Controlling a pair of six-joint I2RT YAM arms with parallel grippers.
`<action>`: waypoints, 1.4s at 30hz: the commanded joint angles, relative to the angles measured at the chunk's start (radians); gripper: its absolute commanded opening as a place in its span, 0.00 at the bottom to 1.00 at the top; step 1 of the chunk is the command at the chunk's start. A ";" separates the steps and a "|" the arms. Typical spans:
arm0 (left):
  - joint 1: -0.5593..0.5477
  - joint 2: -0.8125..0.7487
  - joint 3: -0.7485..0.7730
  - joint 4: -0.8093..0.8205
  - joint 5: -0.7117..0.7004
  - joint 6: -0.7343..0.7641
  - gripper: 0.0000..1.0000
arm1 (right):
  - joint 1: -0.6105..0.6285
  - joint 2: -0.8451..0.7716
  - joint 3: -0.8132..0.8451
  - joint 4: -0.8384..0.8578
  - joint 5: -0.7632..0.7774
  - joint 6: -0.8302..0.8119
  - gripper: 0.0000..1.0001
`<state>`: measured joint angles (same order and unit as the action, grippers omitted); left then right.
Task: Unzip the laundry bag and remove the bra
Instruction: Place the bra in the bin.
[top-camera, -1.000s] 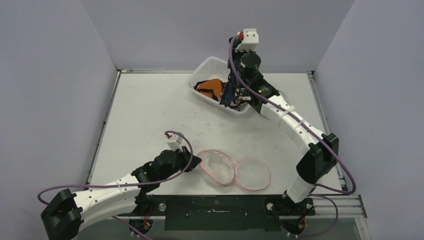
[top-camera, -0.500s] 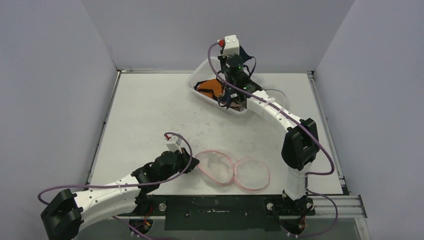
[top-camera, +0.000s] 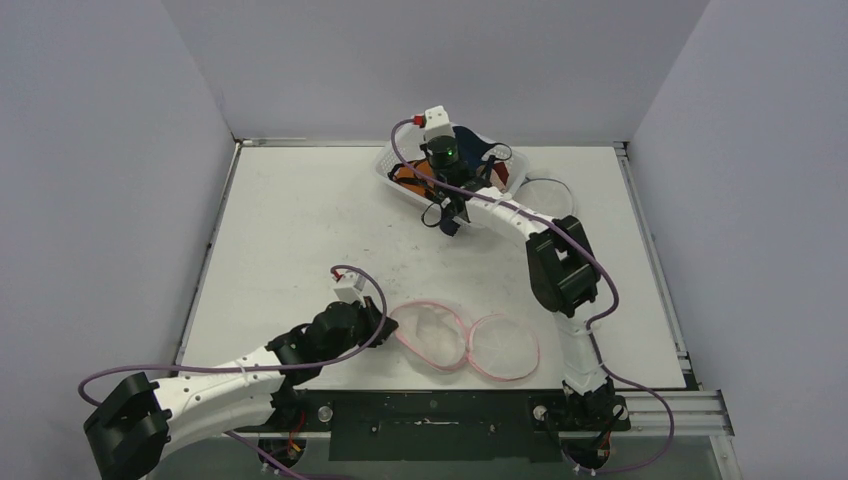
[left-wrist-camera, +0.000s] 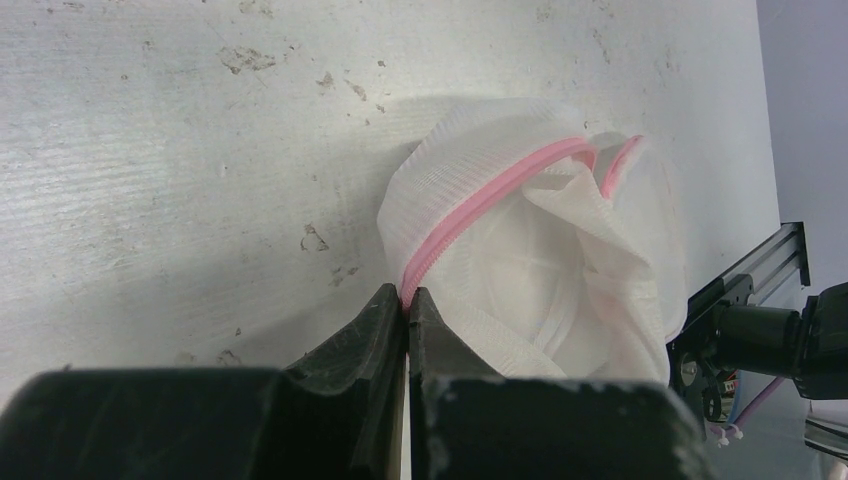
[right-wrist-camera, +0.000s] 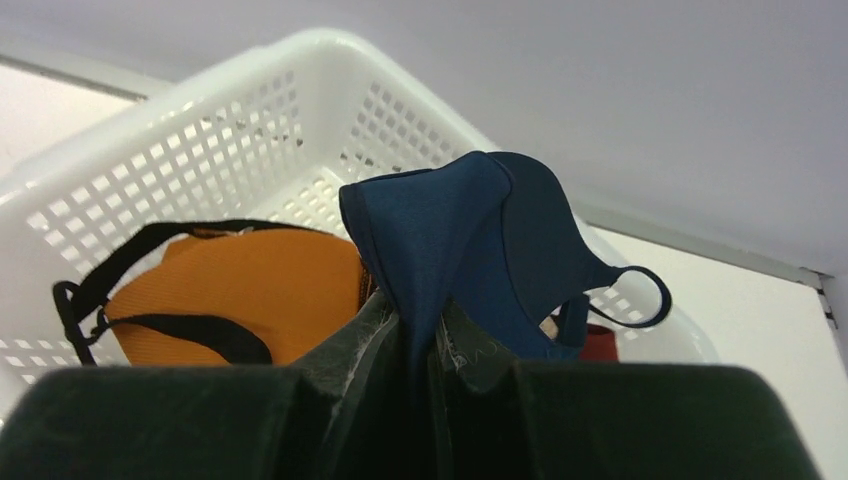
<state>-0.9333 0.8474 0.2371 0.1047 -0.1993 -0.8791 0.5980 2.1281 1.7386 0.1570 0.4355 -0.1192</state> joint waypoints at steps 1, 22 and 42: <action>0.007 0.013 0.035 0.009 -0.007 0.019 0.00 | -0.011 0.036 0.059 0.087 0.029 0.012 0.05; 0.005 0.038 0.038 0.020 0.013 0.002 0.00 | -0.049 -0.081 0.074 0.192 0.021 0.132 0.05; 0.003 0.075 0.039 0.050 0.014 -0.007 0.00 | -0.055 -0.069 0.071 0.407 0.074 -0.051 0.05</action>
<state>-0.9329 0.9199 0.2489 0.1024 -0.1905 -0.8803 0.5484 2.1006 1.7954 0.4507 0.4908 -0.1123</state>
